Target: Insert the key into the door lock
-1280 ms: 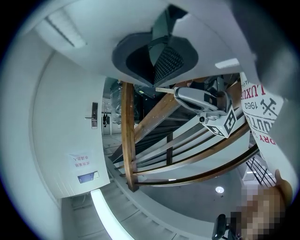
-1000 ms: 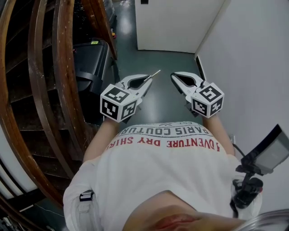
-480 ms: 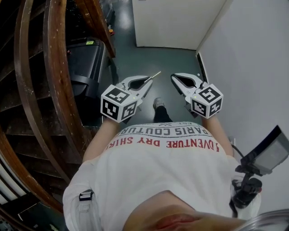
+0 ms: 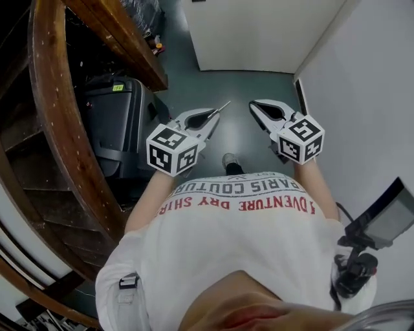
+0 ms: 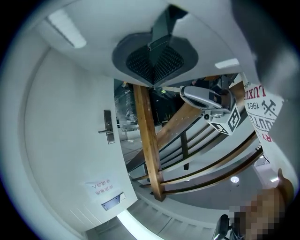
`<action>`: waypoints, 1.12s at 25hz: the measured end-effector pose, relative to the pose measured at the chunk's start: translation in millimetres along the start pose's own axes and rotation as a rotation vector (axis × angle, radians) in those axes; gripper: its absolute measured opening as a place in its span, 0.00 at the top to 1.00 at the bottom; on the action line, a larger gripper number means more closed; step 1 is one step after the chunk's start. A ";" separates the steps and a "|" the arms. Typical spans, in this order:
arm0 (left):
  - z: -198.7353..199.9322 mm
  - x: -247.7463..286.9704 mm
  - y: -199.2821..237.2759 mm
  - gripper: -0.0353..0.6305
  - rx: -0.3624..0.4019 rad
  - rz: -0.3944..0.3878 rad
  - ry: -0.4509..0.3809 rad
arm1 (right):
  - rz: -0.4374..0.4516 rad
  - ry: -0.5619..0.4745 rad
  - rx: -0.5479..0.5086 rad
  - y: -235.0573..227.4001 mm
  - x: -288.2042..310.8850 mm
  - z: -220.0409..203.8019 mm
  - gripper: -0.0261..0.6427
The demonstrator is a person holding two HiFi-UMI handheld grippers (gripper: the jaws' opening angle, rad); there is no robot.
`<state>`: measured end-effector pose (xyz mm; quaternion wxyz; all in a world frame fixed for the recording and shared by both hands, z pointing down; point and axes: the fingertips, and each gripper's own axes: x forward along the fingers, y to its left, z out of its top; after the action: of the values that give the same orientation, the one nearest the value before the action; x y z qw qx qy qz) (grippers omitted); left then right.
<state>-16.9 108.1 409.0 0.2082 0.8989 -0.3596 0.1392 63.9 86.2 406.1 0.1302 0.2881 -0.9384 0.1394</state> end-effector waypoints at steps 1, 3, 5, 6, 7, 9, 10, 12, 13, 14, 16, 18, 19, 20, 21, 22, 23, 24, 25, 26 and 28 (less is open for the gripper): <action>11.2 14.9 11.9 0.91 0.000 0.004 0.004 | 0.001 -0.004 0.000 -19.8 7.8 9.0 0.96; 33.4 35.2 28.8 0.91 0.015 0.009 -0.001 | 0.000 -0.015 -0.013 -48.0 18.8 25.9 0.96; 54.4 45.4 38.5 0.91 0.037 0.016 -0.025 | -0.004 -0.029 -0.036 -65.6 25.0 40.4 0.96; 64.5 49.2 43.2 0.91 0.045 0.024 -0.040 | -0.005 -0.039 -0.047 -73.5 27.6 47.5 0.96; 74.0 53.1 48.3 0.91 0.048 0.034 -0.055 | -0.003 -0.051 -0.054 -81.7 30.3 54.5 0.96; 91.0 63.7 59.2 0.91 0.044 0.056 -0.076 | 0.007 -0.069 -0.066 -100.4 36.4 66.9 0.96; 98.5 69.8 64.4 0.91 0.044 0.065 -0.083 | 0.012 -0.073 -0.072 -110.1 39.6 72.1 0.96; 109.7 79.0 74.2 0.91 0.051 0.079 -0.088 | 0.014 -0.080 -0.084 -125.3 45.1 80.3 0.96; 113.4 82.3 79.0 0.91 0.055 0.082 -0.089 | 0.010 -0.086 -0.088 -130.9 47.2 83.6 0.96; 116.6 85.6 83.9 0.91 0.060 0.082 -0.089 | 0.003 -0.093 -0.091 -135.9 49.3 86.4 0.96; 123.5 94.0 94.1 0.91 0.071 0.072 -0.092 | -0.015 -0.105 -0.098 -145.6 53.9 90.3 0.96; 132.1 104.1 106.2 0.91 0.085 0.060 -0.100 | -0.034 -0.109 -0.110 -156.1 60.2 92.4 0.96; 137.0 109.7 113.4 0.91 0.088 0.056 -0.105 | -0.042 -0.107 -0.115 -162.2 64.2 93.6 0.96; 142.6 116.0 121.1 0.91 0.089 0.052 -0.110 | -0.050 -0.103 -0.120 -169.2 68.9 95.0 0.96; 148.6 123.3 128.6 0.91 0.091 0.045 -0.116 | -0.058 -0.098 -0.123 -176.8 74.2 96.6 0.96; 154.3 131.4 135.8 0.91 0.093 0.036 -0.119 | -0.066 -0.092 -0.125 -184.7 80.1 98.0 0.96; 159.0 139.7 143.1 0.91 0.097 0.025 -0.120 | -0.074 -0.086 -0.126 -192.8 86.8 99.3 0.96; 163.0 147.8 151.5 0.91 0.101 0.016 -0.118 | -0.083 -0.082 -0.127 -201.5 94.3 101.0 0.96; 166.9 155.5 161.9 0.91 0.102 0.011 -0.116 | -0.090 -0.079 -0.126 -211.2 102.9 103.8 0.96; 171.2 162.8 174.3 0.91 0.098 0.010 -0.113 | -0.095 -0.076 -0.126 -221.6 112.6 107.9 0.96; 180.2 175.9 202.3 0.91 0.075 0.014 -0.106 | -0.103 -0.065 -0.129 -242.5 134.2 117.9 0.96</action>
<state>-17.7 -213.3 377.2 0.1538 0.9096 -0.3710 0.1061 77.1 -214.0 385.5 0.1249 0.3313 -0.9331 0.0626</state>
